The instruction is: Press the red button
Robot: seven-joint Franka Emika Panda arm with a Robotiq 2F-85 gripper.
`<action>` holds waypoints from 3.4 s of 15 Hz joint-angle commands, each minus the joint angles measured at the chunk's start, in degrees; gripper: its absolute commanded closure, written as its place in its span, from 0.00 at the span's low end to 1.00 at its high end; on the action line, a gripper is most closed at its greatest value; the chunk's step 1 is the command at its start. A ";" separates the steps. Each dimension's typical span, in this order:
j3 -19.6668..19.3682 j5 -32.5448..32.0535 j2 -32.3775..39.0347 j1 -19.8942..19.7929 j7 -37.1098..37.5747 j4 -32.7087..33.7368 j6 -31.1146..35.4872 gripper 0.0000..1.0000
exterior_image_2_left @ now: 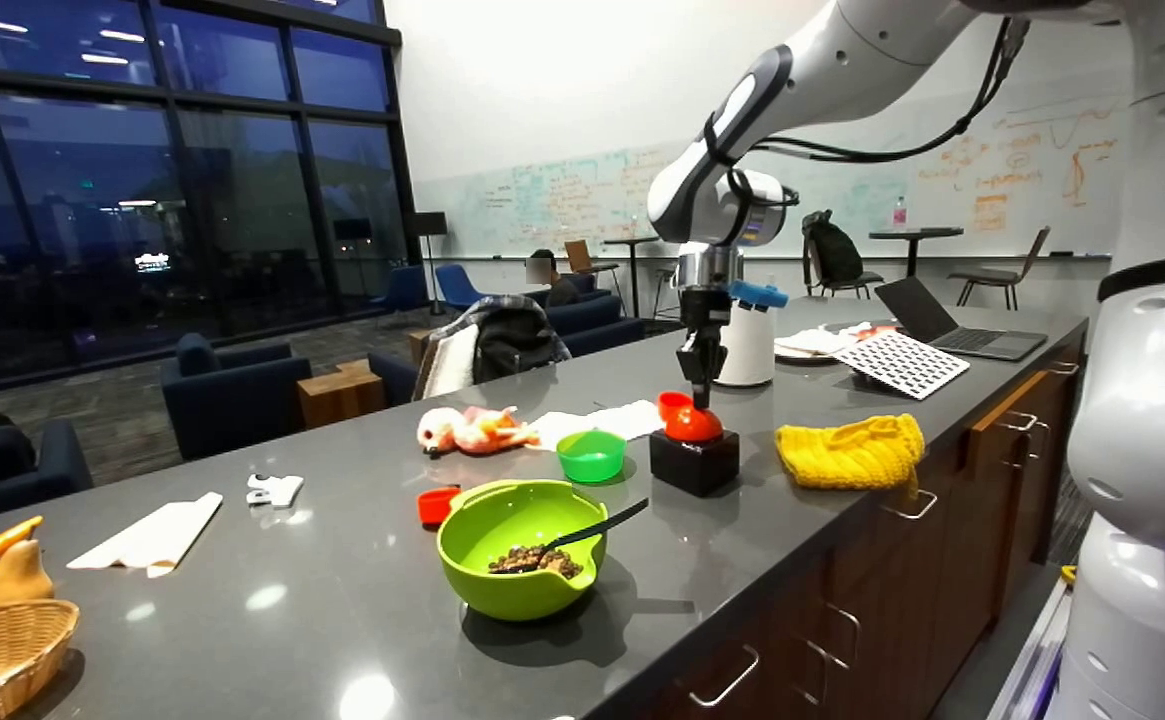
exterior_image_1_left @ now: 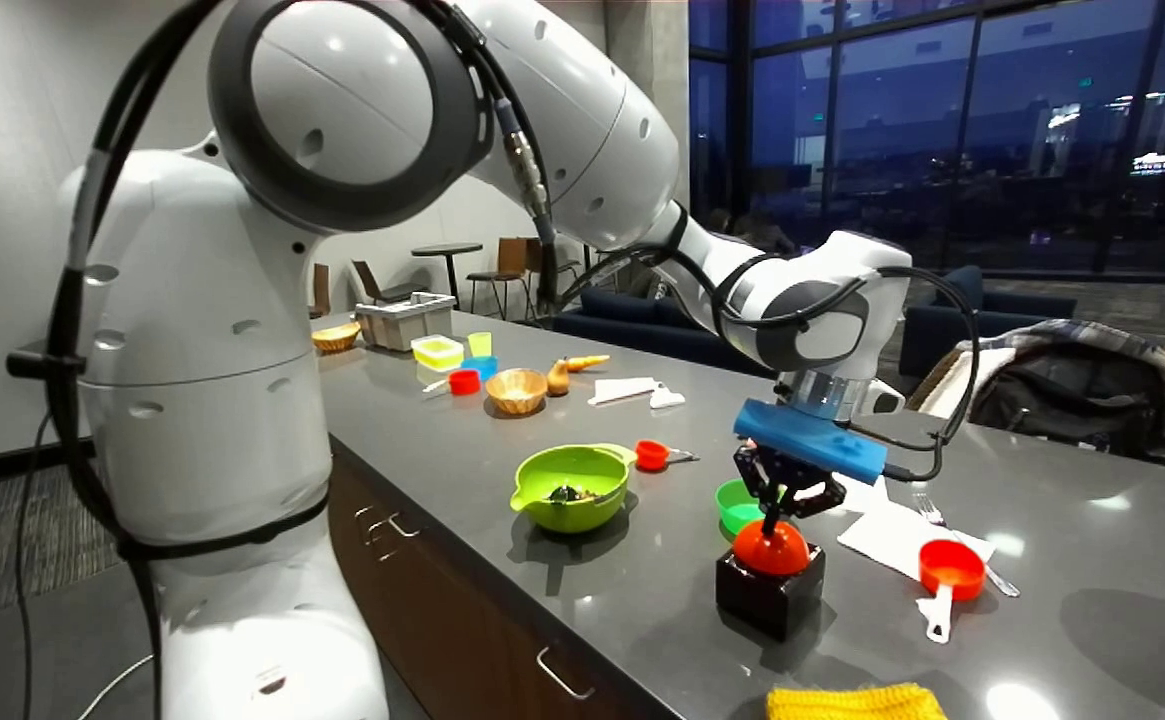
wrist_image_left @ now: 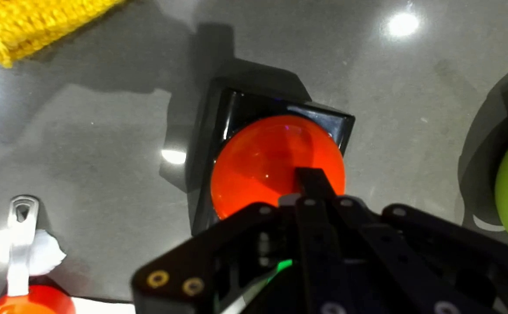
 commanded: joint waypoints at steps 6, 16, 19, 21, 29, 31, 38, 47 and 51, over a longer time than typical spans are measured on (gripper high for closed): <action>1.06 2.00 2.00 -1.05 0.43 -1.42 2.04 1.00; 1.85 2.44 3.49 -0.46 3.57 -1.96 4.07 1.00; 2.20 2.59 3.99 -0.33 4.40 -2.15 5.42 1.00; 2.36 2.72 4.37 -0.33 4.78 -2.34 6.43 1.00; 2.43 1.13 2.06 -0.45 6.82 -2.14 5.91 1.00; 2.46 0.24 0.89 -0.39 7.37 -1.93 4.95 1.00; 3.52 -5.96 -2.51 0.52 11.67 -1.28 2.74 1.00; 5.91 -13.86 -8.13 3.14 19.03 0.47 0.46 1.00; 7.26 -13.56 -11.98 4.60 24.11 -0.03 -3.67 1.00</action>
